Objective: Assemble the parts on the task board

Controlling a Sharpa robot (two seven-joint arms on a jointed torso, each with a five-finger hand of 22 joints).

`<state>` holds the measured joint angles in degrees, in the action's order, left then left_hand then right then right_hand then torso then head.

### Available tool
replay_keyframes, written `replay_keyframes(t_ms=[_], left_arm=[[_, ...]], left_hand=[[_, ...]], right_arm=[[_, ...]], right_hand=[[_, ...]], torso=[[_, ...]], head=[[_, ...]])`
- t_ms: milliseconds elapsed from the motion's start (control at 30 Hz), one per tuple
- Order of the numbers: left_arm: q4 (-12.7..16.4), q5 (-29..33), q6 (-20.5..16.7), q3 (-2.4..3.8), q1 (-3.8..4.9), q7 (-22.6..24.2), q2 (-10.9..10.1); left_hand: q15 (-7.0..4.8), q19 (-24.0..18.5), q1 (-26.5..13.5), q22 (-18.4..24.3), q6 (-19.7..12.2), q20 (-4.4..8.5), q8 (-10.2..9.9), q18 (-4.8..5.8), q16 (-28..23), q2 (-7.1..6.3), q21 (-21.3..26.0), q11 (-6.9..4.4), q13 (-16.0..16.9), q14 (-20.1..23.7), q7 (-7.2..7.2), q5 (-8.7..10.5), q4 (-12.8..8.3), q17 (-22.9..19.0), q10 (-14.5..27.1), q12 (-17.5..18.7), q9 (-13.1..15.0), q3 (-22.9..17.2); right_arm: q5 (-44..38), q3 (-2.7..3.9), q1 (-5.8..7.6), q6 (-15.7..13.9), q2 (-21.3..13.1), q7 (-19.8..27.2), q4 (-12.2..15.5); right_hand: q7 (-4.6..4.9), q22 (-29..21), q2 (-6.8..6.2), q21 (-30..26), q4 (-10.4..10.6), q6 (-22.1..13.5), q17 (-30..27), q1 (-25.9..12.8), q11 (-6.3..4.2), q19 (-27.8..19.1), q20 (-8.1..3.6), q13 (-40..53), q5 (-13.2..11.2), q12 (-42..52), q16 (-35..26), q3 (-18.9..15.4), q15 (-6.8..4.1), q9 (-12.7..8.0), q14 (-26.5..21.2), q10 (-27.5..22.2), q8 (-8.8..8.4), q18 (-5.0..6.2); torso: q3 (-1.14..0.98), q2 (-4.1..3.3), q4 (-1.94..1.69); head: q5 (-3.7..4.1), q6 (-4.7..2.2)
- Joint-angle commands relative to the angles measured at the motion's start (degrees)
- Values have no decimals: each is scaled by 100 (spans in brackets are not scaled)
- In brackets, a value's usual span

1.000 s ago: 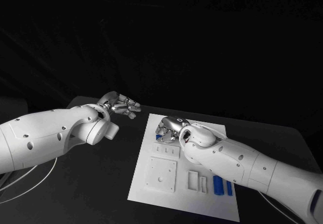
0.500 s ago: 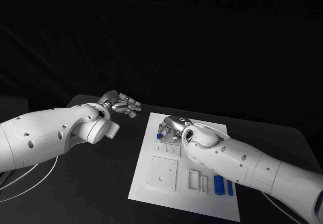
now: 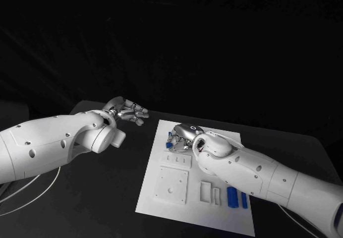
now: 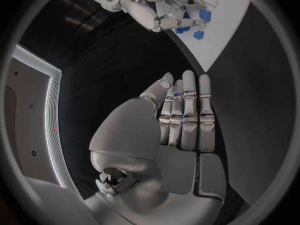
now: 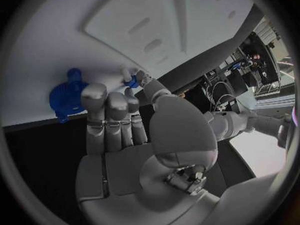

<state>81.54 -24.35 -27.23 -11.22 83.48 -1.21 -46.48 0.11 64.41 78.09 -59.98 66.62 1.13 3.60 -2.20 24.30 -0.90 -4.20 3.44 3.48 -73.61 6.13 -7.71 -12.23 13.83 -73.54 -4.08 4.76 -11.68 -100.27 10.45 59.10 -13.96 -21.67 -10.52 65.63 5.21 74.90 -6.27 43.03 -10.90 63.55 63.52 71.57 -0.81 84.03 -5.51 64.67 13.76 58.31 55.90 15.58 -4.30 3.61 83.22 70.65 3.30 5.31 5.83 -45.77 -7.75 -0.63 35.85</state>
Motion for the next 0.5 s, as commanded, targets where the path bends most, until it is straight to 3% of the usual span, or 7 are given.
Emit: replay_keyframes(t_ms=[33, 500], left_arm=[[4, 46, -26, 5, 15, 62, 14], [-2, 55, 4, 4, 15, 62, 36]], left_hand=[[8, 41, 6, 5, -28, -2, 15, -76, -39, -57, 25, 5, 3, -36, 4, 31, 36, 6, 21, 13, -7, -11], [7, 45, 24, 38, -31, 0, 17, -76, -55, -67, 20, 5, 3, -40, 5, 36, 44, 19, 24, 12, -4, -23]], right_arm=[[-60, -2, -1, 40, 12, 9, 0], [-50, -77, -1, 108, 62, 17, -122]], right_hand=[[10, 263, -19, 22, -4, -27, 5, 3, 24, 318, -1, -1, -9, -2, 17, -36, -8, 5, 26, 34, 25, 34], [2, 267, 13, 30, 36, 0, 13, -12, 20, 319, -2, 8, -10, 7, 24, -37, -10, 6, 28, 34, 26, 32]], torso=[[6, -6, -2], [16, -14, -7]], head=[[6, 1], [12, 14]])
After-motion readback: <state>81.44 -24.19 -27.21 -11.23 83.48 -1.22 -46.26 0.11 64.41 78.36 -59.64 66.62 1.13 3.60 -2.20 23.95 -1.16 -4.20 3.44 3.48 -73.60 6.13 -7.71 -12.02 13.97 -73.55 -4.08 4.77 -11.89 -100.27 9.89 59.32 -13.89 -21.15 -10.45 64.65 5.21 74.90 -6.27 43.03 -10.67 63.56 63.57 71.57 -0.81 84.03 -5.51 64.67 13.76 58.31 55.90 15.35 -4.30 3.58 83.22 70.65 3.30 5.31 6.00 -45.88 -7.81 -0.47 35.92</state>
